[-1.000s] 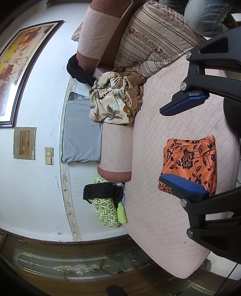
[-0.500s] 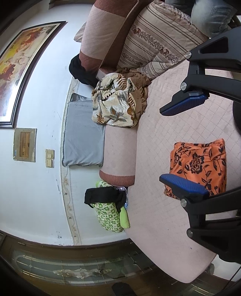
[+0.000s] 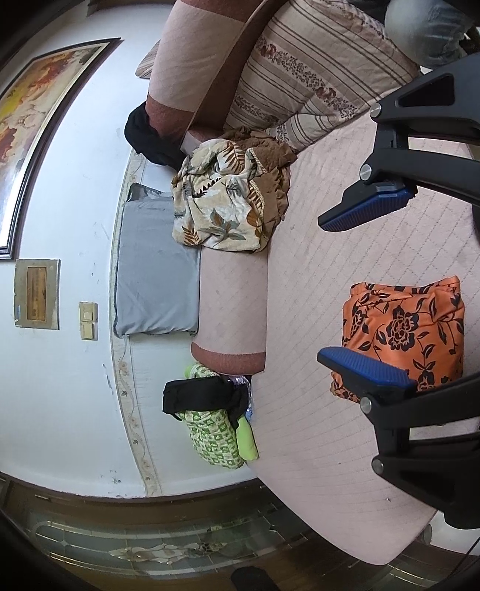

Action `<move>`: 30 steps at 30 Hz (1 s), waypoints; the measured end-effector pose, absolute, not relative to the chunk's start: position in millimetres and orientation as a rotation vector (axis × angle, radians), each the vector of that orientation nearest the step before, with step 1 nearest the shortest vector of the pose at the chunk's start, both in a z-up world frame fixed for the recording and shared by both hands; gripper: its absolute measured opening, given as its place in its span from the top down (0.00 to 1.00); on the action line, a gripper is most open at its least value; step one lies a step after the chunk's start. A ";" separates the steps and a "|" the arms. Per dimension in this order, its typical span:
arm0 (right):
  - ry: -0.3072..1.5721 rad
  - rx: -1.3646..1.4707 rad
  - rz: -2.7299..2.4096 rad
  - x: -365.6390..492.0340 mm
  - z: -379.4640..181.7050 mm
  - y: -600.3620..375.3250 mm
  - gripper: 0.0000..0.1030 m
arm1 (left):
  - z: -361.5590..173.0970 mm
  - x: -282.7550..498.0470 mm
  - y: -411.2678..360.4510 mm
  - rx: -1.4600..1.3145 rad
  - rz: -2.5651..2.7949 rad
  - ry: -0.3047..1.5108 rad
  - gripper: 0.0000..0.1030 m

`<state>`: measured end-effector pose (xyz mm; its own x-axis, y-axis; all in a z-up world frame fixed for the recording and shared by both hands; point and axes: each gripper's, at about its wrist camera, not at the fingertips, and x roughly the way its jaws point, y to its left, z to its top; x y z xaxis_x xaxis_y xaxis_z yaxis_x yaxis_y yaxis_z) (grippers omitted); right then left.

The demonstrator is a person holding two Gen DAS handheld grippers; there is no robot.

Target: Fold small clothes

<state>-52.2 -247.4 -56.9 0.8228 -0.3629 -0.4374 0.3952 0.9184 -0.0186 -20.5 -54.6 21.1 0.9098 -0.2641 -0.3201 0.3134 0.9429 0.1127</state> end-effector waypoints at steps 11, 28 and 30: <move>0.465 0.086 -0.388 -53.4 -66.0 -248.6 0.33 | 15.8 -14.9 -58.4 0.178 -0.291 0.328 0.00; 0.470 0.138 -0.421 -84.8 -82.2 -303.2 0.33 | 30.3 -36.5 -118.0 0.195 -0.425 0.288 0.00; 0.466 0.136 -0.427 -85.7 -84.1 -305.9 0.33 | 27.4 -39.5 -126.1 0.213 -0.436 0.284 0.00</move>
